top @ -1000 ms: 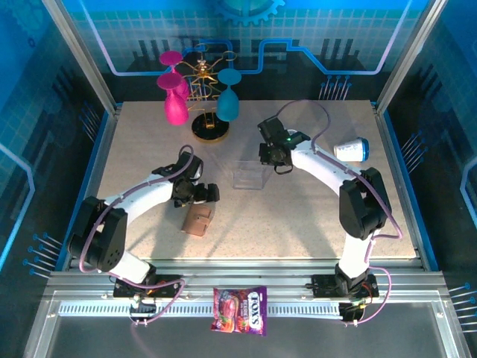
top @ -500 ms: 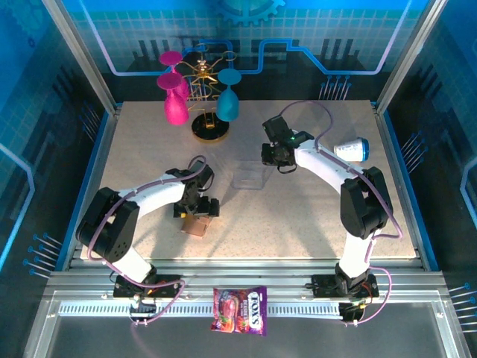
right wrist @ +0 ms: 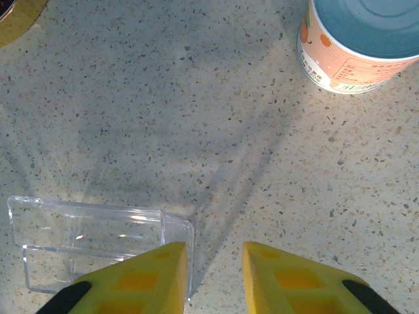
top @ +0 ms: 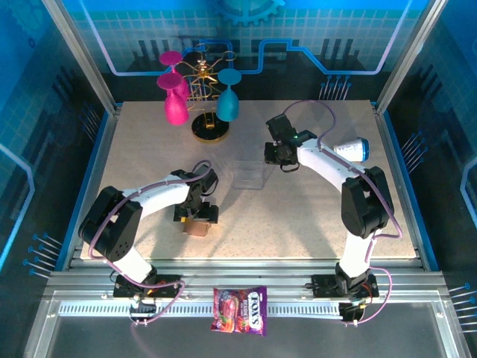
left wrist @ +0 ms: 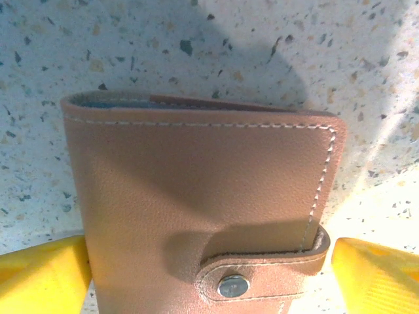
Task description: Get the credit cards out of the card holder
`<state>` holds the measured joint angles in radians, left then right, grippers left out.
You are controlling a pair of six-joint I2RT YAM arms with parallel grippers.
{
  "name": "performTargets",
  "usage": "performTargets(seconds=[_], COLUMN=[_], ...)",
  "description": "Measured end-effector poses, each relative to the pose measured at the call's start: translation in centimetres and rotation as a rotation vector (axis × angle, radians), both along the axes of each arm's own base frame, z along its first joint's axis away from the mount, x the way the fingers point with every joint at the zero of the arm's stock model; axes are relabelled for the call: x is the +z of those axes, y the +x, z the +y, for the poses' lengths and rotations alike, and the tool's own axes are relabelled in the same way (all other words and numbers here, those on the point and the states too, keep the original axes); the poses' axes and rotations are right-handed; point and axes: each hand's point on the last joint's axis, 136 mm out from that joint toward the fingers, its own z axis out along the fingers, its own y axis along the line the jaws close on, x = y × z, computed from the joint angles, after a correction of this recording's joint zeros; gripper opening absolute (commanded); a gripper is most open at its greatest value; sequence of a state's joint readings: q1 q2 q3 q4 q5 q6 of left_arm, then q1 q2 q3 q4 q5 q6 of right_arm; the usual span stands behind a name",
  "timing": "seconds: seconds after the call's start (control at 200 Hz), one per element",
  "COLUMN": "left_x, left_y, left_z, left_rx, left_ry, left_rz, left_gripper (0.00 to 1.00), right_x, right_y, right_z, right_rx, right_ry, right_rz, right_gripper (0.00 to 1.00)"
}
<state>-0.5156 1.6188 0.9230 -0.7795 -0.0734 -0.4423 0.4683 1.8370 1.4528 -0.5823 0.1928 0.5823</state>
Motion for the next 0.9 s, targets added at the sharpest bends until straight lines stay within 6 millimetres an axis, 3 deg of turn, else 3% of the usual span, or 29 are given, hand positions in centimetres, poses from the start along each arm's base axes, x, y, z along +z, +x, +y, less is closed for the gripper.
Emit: performTargets(seconds=[0.34, 0.645, 0.901], left_x=[0.4, 1.1, 1.6], left_y=[-0.2, 0.1, -0.2], left_z=[-1.3, -4.5, -8.5], left_rx=[-0.042, -0.075, -0.089], left_ry=[-0.002, -0.009, -0.023], left_rz=[-0.007, -0.027, -0.049], left_gripper=[0.84, 0.81, 0.81], right_x=[0.3, 0.8, 1.0], right_y=[-0.4, -1.4, -2.5], right_z=[-0.4, -1.8, -3.7], right_rx=[-0.001, -0.003, -0.015], right_ry=[0.004, 0.018, 0.043], right_rz=[-0.003, -0.014, -0.012], right_gripper=[0.3, 0.31, 0.31])
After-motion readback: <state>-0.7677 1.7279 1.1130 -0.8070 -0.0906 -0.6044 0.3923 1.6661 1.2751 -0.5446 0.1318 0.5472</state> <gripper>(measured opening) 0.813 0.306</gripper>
